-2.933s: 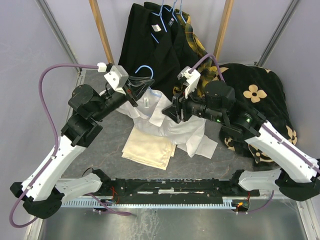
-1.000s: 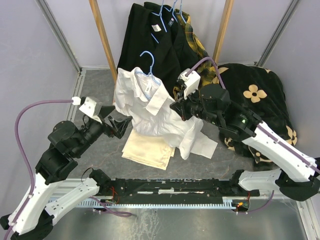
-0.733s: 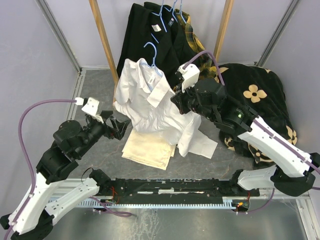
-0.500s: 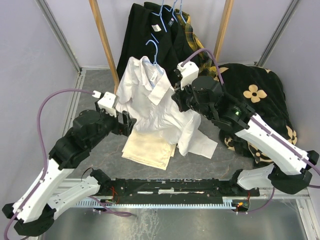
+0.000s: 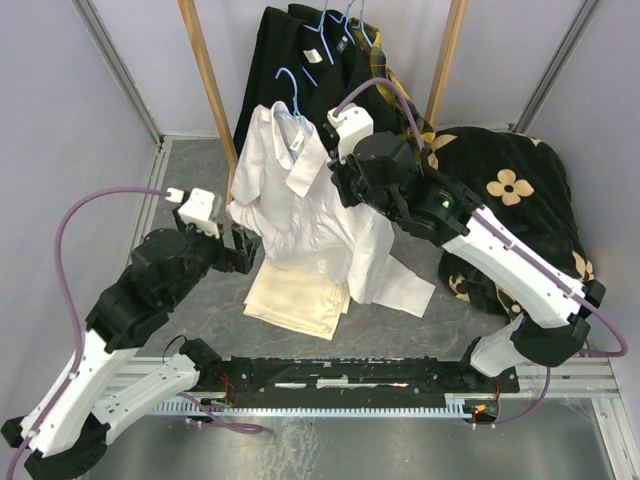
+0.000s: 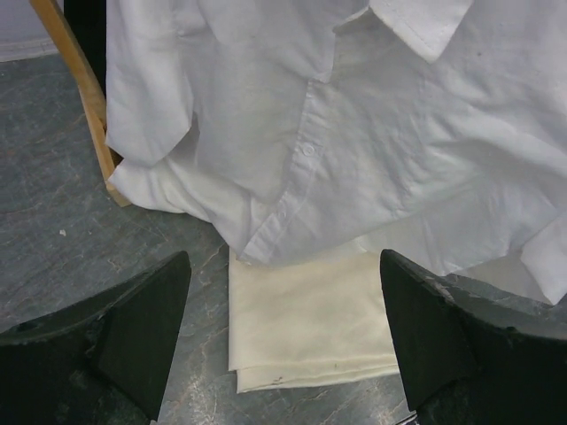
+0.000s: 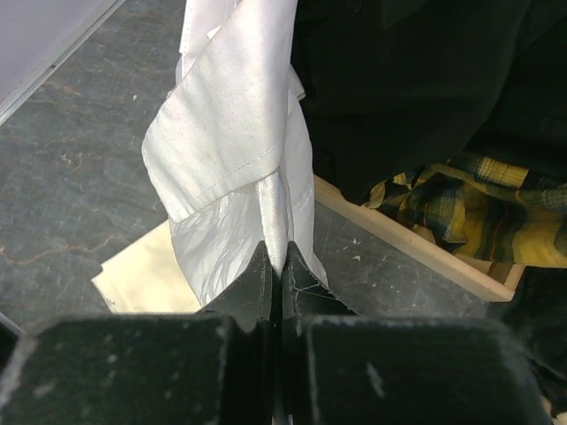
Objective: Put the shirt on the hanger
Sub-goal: Place the hanger at the clothesline.
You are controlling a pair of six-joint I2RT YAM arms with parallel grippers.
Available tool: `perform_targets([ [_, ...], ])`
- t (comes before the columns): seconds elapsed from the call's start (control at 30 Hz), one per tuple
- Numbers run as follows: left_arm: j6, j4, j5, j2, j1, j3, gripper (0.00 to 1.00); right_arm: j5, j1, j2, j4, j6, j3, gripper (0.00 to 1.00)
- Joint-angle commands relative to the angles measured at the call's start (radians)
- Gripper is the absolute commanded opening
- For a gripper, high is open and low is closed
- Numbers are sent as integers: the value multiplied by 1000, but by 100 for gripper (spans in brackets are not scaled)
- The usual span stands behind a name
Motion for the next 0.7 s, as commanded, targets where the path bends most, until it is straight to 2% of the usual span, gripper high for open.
perform_targets([
  [0.0,-43,-21,-36,-31,0,-10,93,67,-19,42,48,-33,135,0],
  [0.2,-47,-43,-17,-38,0,-21,94,81,-58,145,35,-69,298,0],
  [0.67,-48,-91,-42,-51,0,1,94,-52,-196,406,90,-108,670,0],
])
